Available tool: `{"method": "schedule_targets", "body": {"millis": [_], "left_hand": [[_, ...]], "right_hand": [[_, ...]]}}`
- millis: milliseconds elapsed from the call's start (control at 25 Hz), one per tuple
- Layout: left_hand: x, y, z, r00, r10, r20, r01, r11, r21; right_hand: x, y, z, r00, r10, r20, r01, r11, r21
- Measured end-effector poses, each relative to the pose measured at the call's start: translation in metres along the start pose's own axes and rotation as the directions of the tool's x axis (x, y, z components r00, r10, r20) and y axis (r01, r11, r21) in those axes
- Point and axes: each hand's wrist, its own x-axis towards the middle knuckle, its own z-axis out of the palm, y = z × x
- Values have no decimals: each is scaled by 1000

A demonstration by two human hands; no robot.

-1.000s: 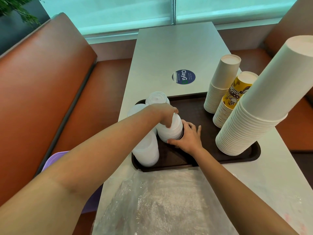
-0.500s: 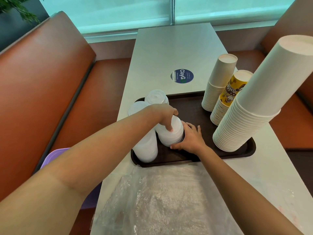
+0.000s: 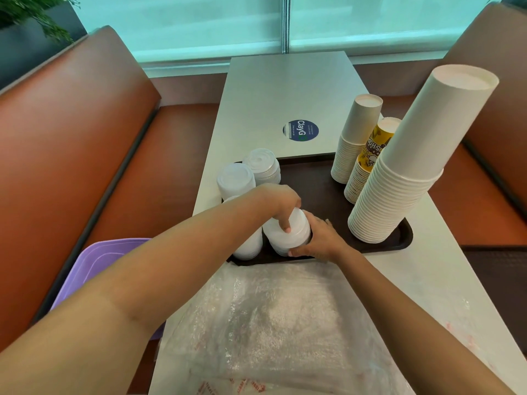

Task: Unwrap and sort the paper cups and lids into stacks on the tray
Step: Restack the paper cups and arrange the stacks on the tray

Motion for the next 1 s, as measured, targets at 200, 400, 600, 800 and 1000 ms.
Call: {"method": "schedule_targets", "body": {"millis": [200, 400, 600, 800, 1000], "left_hand": [[0, 1, 4, 1000, -12, -1, 12, 997, -73], [1, -8, -2, 1000, -25, -8, 23, 983, -180], [4, -11, -1, 1000, -31, 0, 31, 982, -185], [5, -10, -1, 1000, -28, 0, 28, 981, -193], [4, -9, -7, 999, -44, 29, 50, 973, -225]], "right_hand": [[1, 0, 6, 1000, 16, -24, -17, 997, -70], [3, 10, 6, 1000, 3, 1, -3, 999, 39], [1, 10, 6, 1000, -18, -15, 19, 998, 57], [0, 10, 9, 998, -43, -36, 46, 996, 80], [1, 13, 10, 999, -19, -46, 23, 995, 101]]}}
